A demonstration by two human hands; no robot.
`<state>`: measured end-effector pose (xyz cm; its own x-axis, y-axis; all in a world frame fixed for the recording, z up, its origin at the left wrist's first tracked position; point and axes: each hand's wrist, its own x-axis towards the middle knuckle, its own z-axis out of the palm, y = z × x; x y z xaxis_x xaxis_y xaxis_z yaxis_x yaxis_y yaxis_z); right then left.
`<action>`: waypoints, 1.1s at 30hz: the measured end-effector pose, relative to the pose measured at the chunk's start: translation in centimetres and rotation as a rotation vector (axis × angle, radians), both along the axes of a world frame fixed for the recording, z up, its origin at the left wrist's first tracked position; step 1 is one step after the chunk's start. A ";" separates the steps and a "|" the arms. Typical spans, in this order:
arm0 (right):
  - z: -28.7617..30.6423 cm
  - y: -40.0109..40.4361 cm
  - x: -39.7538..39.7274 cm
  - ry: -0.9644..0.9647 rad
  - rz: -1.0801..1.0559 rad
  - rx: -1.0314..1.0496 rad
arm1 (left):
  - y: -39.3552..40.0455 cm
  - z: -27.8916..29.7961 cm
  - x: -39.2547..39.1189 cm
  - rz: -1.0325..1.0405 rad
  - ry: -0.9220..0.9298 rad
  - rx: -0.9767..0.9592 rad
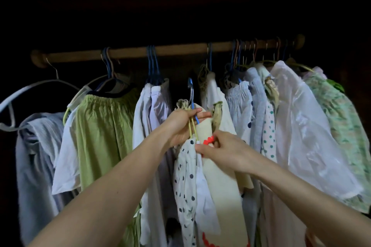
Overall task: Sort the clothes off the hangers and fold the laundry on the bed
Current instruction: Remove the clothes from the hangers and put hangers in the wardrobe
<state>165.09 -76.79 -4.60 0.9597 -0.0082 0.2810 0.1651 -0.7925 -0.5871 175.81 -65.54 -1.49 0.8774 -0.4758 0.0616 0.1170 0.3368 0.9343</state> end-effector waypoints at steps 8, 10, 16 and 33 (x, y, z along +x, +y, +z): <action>1.2 2.5 -1.4 0.038 -0.012 0.069 | 0.3 0.7 -0.8 -0.035 0.000 -0.041; 1.3 3.1 -0.6 -0.048 -0.154 0.045 | 0.6 1.3 -1.0 -0.061 -0.015 -0.047; 0.6 4.2 1.7 -0.323 -0.188 0.123 | 1.9 2.0 -1.0 -0.050 -0.067 -0.026; 8.3 3.4 9.3 -0.576 -0.407 0.182 | 8.4 -0.1 1.8 0.952 -0.679 0.915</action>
<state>174.40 -73.42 3.71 0.5709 -0.4281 0.7005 0.2002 -0.7549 -0.6245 177.59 -57.15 -1.54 0.8007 0.1481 0.5805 -0.3396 -0.6860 0.6435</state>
